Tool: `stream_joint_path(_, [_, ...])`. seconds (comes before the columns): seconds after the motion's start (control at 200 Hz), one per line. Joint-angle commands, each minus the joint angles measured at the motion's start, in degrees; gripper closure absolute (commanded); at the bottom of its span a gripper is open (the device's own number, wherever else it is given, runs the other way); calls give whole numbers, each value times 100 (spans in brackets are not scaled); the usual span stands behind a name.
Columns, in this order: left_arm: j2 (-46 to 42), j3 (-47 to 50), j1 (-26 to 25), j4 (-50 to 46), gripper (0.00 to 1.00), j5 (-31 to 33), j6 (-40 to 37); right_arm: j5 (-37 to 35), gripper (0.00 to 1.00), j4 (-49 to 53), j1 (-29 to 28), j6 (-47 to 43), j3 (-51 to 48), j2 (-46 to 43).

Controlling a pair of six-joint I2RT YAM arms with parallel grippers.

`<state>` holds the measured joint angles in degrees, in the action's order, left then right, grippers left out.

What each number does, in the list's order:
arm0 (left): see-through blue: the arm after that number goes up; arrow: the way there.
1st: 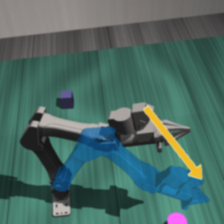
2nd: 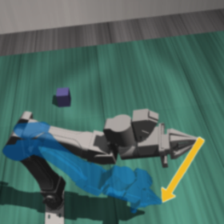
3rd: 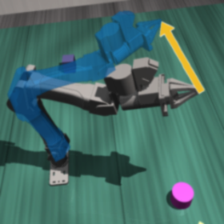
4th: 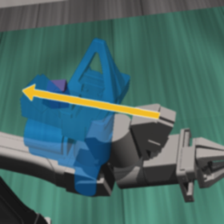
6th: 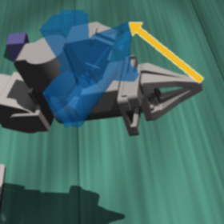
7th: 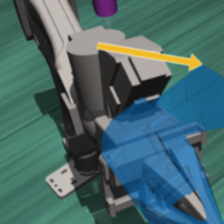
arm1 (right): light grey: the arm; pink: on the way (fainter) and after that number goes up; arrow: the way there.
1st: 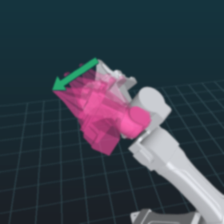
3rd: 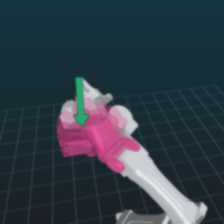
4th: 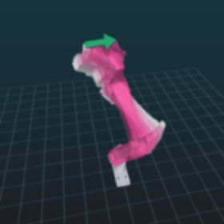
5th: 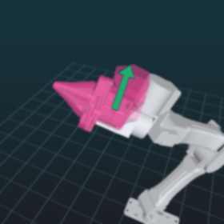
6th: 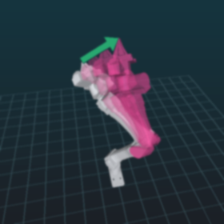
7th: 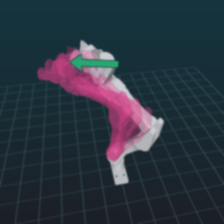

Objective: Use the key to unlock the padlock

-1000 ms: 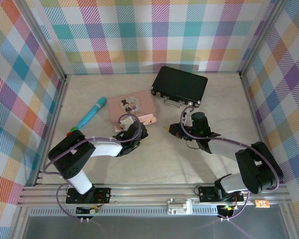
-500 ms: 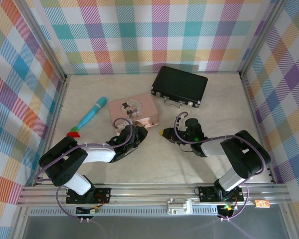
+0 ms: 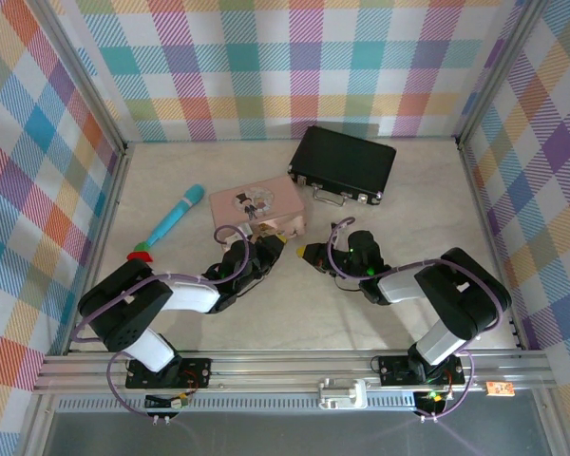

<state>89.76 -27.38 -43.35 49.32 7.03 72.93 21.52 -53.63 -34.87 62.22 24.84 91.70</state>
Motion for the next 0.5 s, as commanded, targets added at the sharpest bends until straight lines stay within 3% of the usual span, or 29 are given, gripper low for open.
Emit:
stream_joint_path(0.0, [-4,6,27,715,100,-136,73,-13,100,-370,-21,60,99,161])
stream_joint_path(0.495, [-134,-55,16,433,100,-193,-134,58,100,-293,-103,-26,351,160])
